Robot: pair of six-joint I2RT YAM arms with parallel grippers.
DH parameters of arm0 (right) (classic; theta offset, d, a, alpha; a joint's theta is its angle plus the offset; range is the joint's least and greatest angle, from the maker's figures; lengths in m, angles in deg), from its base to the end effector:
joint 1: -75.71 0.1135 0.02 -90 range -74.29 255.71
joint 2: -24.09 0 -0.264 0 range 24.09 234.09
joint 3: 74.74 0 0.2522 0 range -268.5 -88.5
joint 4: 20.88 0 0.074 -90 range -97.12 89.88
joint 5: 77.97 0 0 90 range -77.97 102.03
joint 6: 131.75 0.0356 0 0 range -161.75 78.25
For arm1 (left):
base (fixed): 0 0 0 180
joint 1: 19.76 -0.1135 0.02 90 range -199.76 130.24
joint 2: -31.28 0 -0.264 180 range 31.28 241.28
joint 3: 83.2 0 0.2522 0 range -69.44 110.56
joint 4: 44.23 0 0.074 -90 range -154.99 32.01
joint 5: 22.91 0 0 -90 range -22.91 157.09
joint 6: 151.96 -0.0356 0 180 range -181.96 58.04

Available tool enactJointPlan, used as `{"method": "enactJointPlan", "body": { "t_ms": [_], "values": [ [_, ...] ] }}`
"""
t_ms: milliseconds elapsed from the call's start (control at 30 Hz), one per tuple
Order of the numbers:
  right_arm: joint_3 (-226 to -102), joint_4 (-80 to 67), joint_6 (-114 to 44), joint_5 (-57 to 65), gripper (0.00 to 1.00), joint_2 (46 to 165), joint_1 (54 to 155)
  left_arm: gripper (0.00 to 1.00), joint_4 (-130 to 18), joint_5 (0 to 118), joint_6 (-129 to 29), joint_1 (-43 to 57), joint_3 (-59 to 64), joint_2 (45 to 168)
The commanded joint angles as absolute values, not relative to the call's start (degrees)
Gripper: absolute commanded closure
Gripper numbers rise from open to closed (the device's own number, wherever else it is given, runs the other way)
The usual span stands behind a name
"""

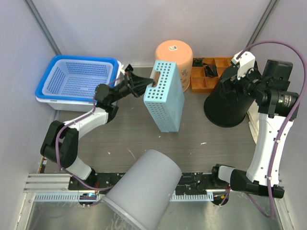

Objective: Turn the large container upside down
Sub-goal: Turn the container upside down at the center of the board.

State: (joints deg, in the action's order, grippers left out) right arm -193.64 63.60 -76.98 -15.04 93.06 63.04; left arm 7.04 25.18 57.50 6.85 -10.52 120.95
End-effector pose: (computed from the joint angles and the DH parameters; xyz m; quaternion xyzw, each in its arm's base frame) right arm 0.1740 -0.0225 0.4930 -0.2751 0.8227 0.0057 0.4975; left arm 0.2958 -0.1748 0.3604 -0.0982 0.5299 -0.8385 0.0811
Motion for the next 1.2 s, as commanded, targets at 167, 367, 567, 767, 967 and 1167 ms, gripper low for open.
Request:
{"method": "enactJointPlan", "body": {
  "t_ms": [167,367,567,767,967,1167],
  "values": [
    [-195.2,61.6,-76.0,-14.8,0.0,93.4,62.7,1.0,8.2,26.4,57.5,10.8,-17.2,128.3],
    [-195.0,61.4,-76.0,-14.9,0.0,93.5,62.6,1.0,3.0,25.7,52.4,14.2,-19.1,132.4],
    [-192.4,57.7,-73.8,-21.2,0.0,92.5,62.7,0.78,-11.6,20.4,36.0,9.7,-21.4,136.0],
    [-191.2,54.9,-71.6,-31.7,0.0,91.4,62.7,0.51,-30.8,20.4,15.7,6.7,-21.0,135.9],
    [-191.6,56.7,-72.9,-36.5,0.0,90.9,62.7,0.02,-54.4,21.2,-4.1,6.2,-9.9,137.9],
    [-192.0,61.6,-76.7,-39.1,0.0,90.4,62.7,0.02,-89.1,37.4,-31.7,9.4,9.0,138.0]
  ]
}}
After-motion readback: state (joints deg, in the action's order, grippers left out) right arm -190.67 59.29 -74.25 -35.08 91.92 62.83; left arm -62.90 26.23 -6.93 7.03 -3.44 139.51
